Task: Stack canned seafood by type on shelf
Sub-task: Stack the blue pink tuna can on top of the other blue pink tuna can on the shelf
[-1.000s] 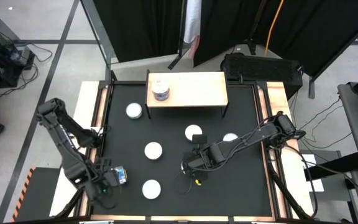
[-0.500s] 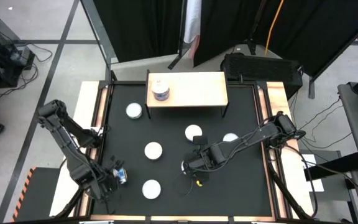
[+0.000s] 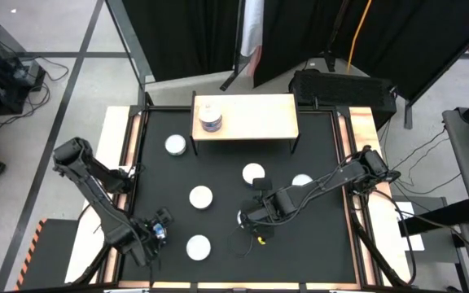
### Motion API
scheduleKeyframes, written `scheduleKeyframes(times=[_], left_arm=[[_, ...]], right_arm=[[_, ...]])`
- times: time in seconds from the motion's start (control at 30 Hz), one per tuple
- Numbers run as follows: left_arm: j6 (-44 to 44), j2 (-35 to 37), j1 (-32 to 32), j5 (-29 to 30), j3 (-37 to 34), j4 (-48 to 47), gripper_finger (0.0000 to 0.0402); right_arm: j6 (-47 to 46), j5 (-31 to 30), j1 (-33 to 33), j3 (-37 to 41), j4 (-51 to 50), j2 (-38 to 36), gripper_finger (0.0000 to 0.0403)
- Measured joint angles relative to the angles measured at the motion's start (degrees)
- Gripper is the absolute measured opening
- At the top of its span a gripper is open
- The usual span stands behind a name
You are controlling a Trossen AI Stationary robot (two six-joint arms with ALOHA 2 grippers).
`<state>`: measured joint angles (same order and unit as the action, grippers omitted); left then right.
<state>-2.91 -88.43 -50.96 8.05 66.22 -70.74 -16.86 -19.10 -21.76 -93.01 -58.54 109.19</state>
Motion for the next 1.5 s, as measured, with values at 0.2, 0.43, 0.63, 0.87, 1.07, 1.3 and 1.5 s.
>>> scheduleKeyframes(times=[0.2, 0.43, 0.63, 0.87, 1.07, 1.3, 1.5], left_arm=[[-3.7, -2.0, 0.8, -1.0, 0.0, 1.3, 0.0371], [-5.0, -3.6, 0.8, -0.5, -0.1, 1.2, 0.0371], [-5.4, -4.2, 2.3, -0.5, -1.4, 1.6, 0.0365], [-4.7, -4.2, 2.3, -1.7, -3.4, 2.3, 0.0330], [-4.1, -4.1, 2.3, -1.8, -2.6, 2.8, 0.0287], [-5.4, -4.1, 2.5, -2.8, -3.6, 4.1, 0.0232], [-5.0, -4.0, 2.7, -3.5, -4.2, 5.6, 0.0209]], right_arm=[[0.0, 0.0, -0.1, 0.0, 0.0, 0.0, 0.0013], [0.0, 0.0, -0.1, 0.0, 0.0, 0.0, 0.0013], [0.0, 1.4, -0.1, 0.0, 0.0, 0.0, 0.0013], [-0.3, 1.5, -0.4, 0.0, 0.0, 0.0, 0.0013], [0.0, 1.4, -0.4, 0.0, 0.0, 0.0, 0.0013], [0.0, 1.3, -0.4, 0.0, 0.0, 0.0, 0.0013], [0.0, 1.3, -0.4, 0.0, 0.0, 0.0, 0.0013]])
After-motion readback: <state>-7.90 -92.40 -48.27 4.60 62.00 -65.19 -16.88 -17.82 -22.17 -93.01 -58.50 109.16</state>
